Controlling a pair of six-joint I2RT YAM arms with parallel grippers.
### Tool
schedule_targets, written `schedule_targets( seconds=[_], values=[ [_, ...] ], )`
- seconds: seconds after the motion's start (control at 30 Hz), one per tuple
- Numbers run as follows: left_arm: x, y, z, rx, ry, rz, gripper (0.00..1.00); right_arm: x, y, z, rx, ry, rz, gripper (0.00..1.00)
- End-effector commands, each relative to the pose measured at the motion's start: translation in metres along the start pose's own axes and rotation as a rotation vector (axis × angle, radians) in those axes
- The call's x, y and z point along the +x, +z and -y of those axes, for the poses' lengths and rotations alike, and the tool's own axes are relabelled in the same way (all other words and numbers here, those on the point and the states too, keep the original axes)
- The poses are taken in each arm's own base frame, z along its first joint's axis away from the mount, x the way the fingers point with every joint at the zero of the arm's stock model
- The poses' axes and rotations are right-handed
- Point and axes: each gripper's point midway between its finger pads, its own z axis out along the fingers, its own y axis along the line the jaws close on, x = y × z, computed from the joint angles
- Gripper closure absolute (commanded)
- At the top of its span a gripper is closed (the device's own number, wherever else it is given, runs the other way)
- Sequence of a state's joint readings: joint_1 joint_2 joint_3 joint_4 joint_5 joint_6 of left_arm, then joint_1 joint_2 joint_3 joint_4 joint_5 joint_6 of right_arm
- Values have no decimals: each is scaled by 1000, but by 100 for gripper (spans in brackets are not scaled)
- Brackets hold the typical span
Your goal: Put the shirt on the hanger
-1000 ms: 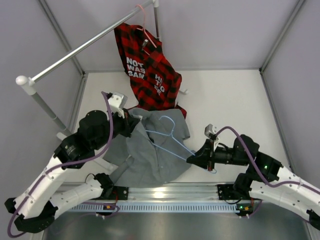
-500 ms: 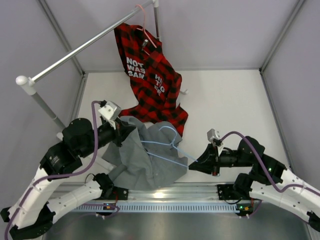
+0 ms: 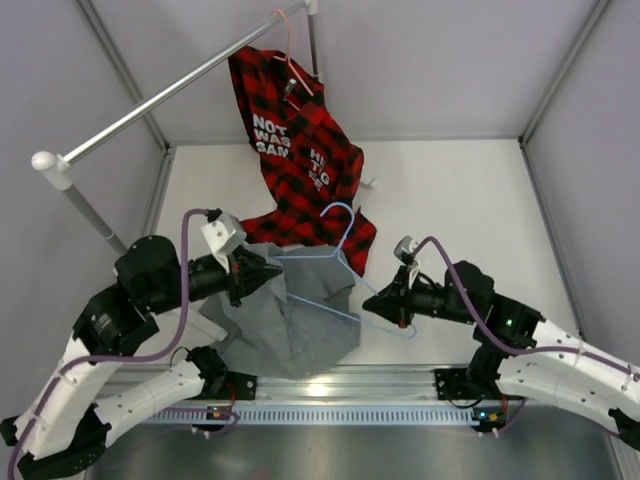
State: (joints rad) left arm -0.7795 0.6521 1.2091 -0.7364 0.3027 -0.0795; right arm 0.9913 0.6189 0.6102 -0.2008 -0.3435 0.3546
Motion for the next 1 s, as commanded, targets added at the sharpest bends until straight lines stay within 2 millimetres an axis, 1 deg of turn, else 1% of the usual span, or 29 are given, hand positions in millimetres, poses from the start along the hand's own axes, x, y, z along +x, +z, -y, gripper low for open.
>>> schedule_targets(
  seconds=[0.0,0.03,0.07,0.1,0.13,0.17,0.2,0.23,0.27,0.33,0.37,0.43,0.47,0.53,0.57,0.6,0.63,0.7,0.73,0.8,0.83,0.93,0.97],
  values=[
    [-21,12,-5,-16,7,27,100,-59,-16,53,373,29,240,100],
    [-24,12,-15,-73,1,34,100,-57,-24,63,441,41,262,100],
    [-26,12,-27,-144,-19,39,100,-63,-37,78,541,60,317,100],
    [-24,16,-43,-227,-31,28,100,-70,-50,77,559,68,365,100],
    [-25,11,-73,-403,-39,34,100,-66,-57,80,588,71,361,100],
    [-23,11,-88,-483,-44,27,100,-67,-66,85,628,83,378,100],
    [-17,17,-103,-557,-48,-6,100,-68,-72,84,634,85,387,100],
    [-16,14,-120,-660,-47,-7,100,-70,-77,83,644,87,390,100],
    [-12,21,-127,-689,-48,-27,100,-63,-79,85,658,81,359,100],
    [-13,30,-130,-689,-38,-23,100,-61,-79,81,637,67,340,100],
    [-18,39,-129,-668,-37,1,100,-57,-75,75,596,49,309,100],
    [-23,44,-131,-669,-49,25,100,-54,-70,65,533,25,269,100],
    [-28,50,-130,-657,-57,44,100,-46,-63,52,445,-1,212,100],
    [-31,56,-127,-628,-61,53,100,-40,-56,32,330,-26,164,100],
    [-31,62,-124,-601,-64,49,100,-33,-51,13,215,-40,119,100],
    [-31,64,-123,-592,-67,46,100,-32,-50,6,174,-40,113,100],
    [-28,67,-122,-585,-76,42,100,-27,-49,0,135,-35,99,100],
    [-21,72,-123,-581,-84,20,100,-27,-48,-3,110,-39,118,100],
    [-13,75,-124,-585,-92,4,100,-27,-48,-4,102,-39,122,100],
    [-4,79,-125,-580,-94,-21,100,-26,-45,-11,60,-42,128,100],
    [3,81,-126,-584,-96,-38,100,-25,-44,-17,25,-37,125,100],
    [11,81,-128,-593,-91,-57,100,-28,-42,-26,-27,-33,125,100],
    [14,81,-128,-588,-89,-61,100,-29,-42,-26,-27,-29,128,100]
  ],
)
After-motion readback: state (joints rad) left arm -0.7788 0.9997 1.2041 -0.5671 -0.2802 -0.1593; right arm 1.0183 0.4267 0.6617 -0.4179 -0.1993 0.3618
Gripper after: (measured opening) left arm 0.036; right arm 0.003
